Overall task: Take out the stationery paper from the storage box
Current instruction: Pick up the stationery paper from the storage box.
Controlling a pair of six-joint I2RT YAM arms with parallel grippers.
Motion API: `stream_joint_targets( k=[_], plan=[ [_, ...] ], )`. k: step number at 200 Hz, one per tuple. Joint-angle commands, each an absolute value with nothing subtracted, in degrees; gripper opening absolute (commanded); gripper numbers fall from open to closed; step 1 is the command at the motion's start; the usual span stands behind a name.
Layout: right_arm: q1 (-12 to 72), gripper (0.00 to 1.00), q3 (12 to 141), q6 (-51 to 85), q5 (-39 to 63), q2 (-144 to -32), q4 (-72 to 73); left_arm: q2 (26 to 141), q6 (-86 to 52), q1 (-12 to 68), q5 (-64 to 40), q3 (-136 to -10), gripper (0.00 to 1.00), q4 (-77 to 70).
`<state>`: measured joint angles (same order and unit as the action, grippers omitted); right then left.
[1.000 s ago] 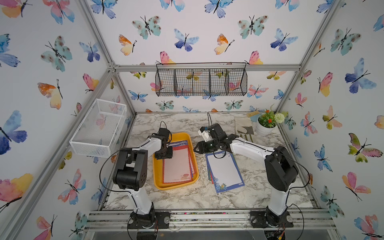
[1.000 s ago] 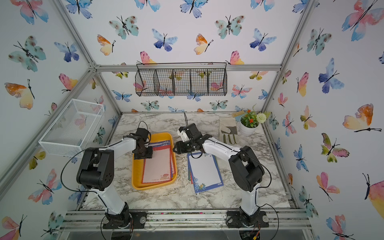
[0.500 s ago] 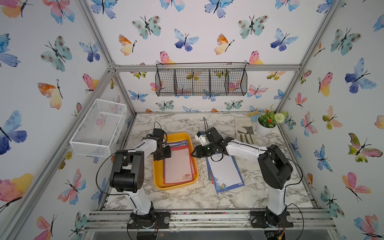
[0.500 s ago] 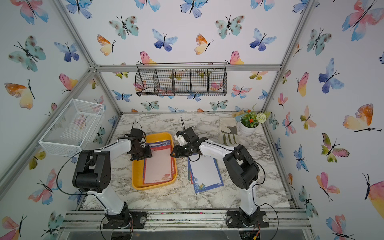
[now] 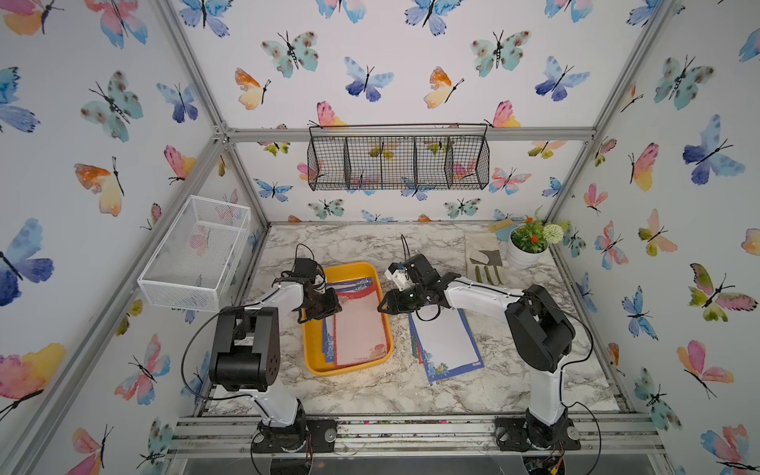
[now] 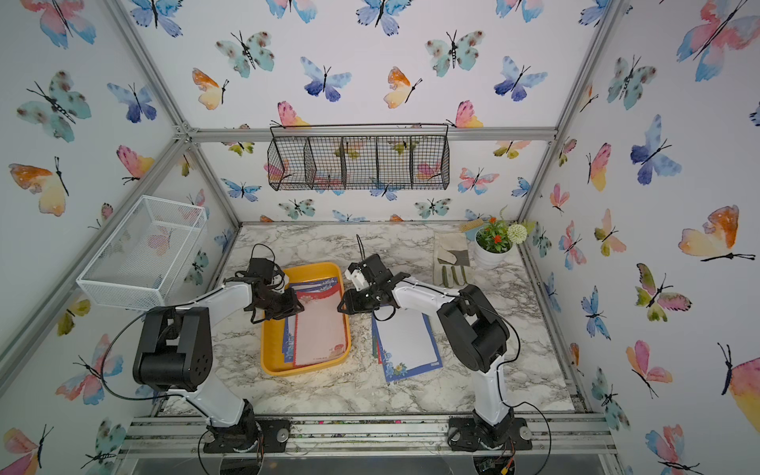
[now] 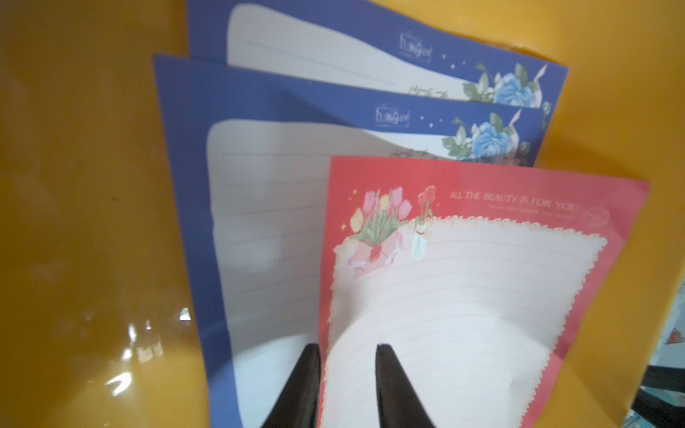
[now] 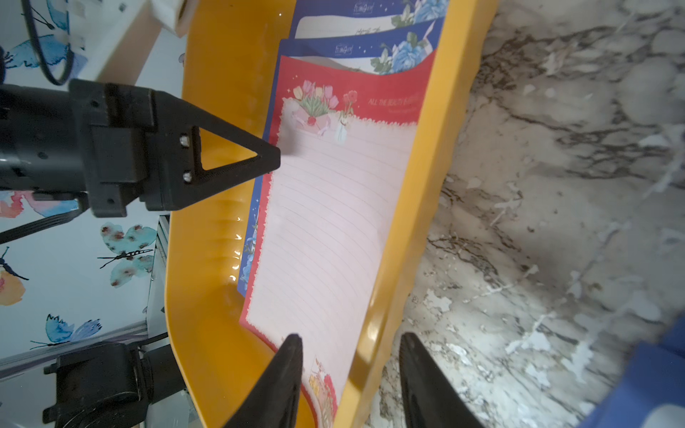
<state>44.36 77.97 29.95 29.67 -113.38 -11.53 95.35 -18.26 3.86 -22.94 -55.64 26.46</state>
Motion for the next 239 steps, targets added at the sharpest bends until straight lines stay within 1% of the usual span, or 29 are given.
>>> stream_joint_targets(
  k=[1, 15, 40, 57, 90, 111, 128, 135, 141, 148, 152, 167, 186, 226, 239],
  plan=[
    [44.8, 0.46, 79.1, 30.4, 30.4, -114.2, -11.0, 93.0, -19.0, 3.7, -28.8, -54.5, 0.27, 24.9],
    [44.8, 0.46, 79.1, 30.5, 30.4, -114.2, -11.0, 92.7, -19.2, 3.7, -30.6, -54.0, 0.28, 24.5],
    [44.8, 0.45, 79.2, 30.6, 30.4, -114.4, -11.0, 92.6, -19.0, 3.4, -32.2, -53.0, 0.32, 23.8],
    [44.8, 0.45, 79.2, 30.7, 30.5, -114.4, -11.0, 92.3, -19.0, 3.2, -33.3, -52.2, 0.32, 23.1],
    [44.9, 0.45, 79.1, 30.8, 30.4, -114.2, -10.6, 91.1, -19.2, 2.4, -36.2, -50.0, 0.27, 21.1],
    [44.9, 0.45, 79.1, 31.0, 30.4, -114.3, -10.4, 90.5, -19.1, 2.2, -37.6, -49.0, 0.23, 20.0],
    [44.9, 0.44, 79.1, 31.1, 30.4, -114.2, -10.3, 90.4, -19.0, 2.2, -39.1, -48.3, 0.22, 19.3],
    [44.9, 0.44, 79.1, 31.1, 30.4, -114.3, -10.3, 90.7, -18.7, 2.2, -39.6, -48.1, 0.24, 19.2],
    [44.9, 0.45, 79.2, 31.1, 30.5, -114.3, -10.3, 90.9, -18.6, 2.1, -39.9, -48.0, 0.27, 19.3],
    [44.9, 0.44, 79.2, 31.2, 30.6, -114.4, -10.3, 91.2, -18.5, 2.2, -39.9, -47.8, 0.34, 19.3],
    [44.9, 0.44, 79.2, 31.1, 30.5, -114.4, -10.3, 91.3, -18.4, 2.2, -39.8, -47.7, 0.36, 19.3],
    [44.9, 0.44, 79.2, 31.2, 30.5, -114.3, -10.3, 91.7, -18.2, 2.2, -39.0, -47.4, 0.38, 19.3],
    [44.9, 0.44, 79.4, 31.3, 30.4, -114.3, -10.3, 92.1, -18.0, 2.1, -38.3, -47.2, 0.35, 19.3],
    [44.9, 0.44, 80.0, 30.9, 29.7, -114.0, -10.6, 91.6, -17.5, 2.2, -37.3, -47.4, 0.2, 19.3],
    [45.0, 0.44, 80.3, 30.6, 29.3, -113.8, -11.0, 90.8, -17.4, 2.1, -36.7, -47.5, 0.13, 19.3]
  ],
)
